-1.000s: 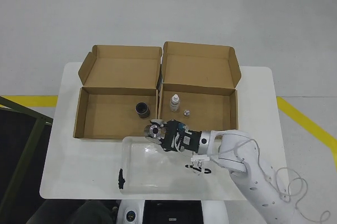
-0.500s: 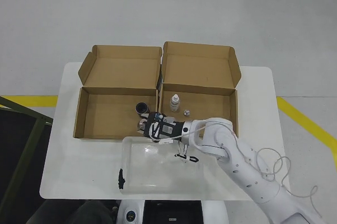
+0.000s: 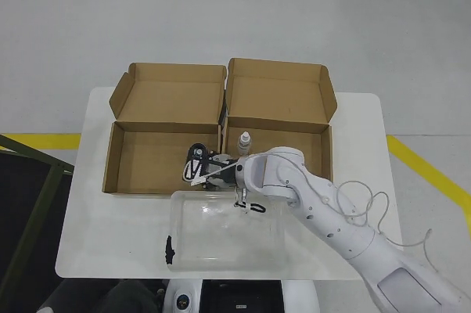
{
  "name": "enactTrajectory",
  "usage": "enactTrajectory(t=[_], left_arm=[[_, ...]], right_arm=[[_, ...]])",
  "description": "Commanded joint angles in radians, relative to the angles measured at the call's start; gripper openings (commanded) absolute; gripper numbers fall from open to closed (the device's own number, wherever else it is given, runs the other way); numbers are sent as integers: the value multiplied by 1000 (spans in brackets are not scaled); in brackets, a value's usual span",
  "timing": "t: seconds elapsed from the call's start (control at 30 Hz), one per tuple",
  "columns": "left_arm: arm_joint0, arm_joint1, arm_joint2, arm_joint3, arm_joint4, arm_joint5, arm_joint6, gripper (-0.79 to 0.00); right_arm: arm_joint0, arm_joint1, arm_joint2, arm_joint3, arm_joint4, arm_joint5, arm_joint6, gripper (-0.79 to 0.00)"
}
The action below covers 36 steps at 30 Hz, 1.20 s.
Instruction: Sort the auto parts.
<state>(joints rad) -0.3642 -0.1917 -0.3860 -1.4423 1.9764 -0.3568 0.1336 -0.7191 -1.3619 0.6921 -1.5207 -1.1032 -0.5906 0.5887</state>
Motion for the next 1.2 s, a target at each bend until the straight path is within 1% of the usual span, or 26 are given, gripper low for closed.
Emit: enactTrajectory(t=[0.0, 0.2, 0.47, 0.83, 1.17], left_arm=[[0, 0, 0, 0, 0, 0, 0, 0], [0, 0, 0, 0, 0, 0, 0, 0], [0, 0, 0, 0, 0, 0, 0, 0], [0, 0, 0, 0, 0, 0, 0, 0], [0, 0, 0, 0, 0, 0, 0, 0]], right_arm=[[25, -10, -18, 25, 4, -1, 12, -785], [82, -42, -72, 100, 20, -9, 30, -785], [131, -77, -124, 184, 27, -20, 43, -785], [170, -119, -167, 275, 42, -26, 66, -785], [191, -146, -194, 337, 17, -42, 84, -785]])
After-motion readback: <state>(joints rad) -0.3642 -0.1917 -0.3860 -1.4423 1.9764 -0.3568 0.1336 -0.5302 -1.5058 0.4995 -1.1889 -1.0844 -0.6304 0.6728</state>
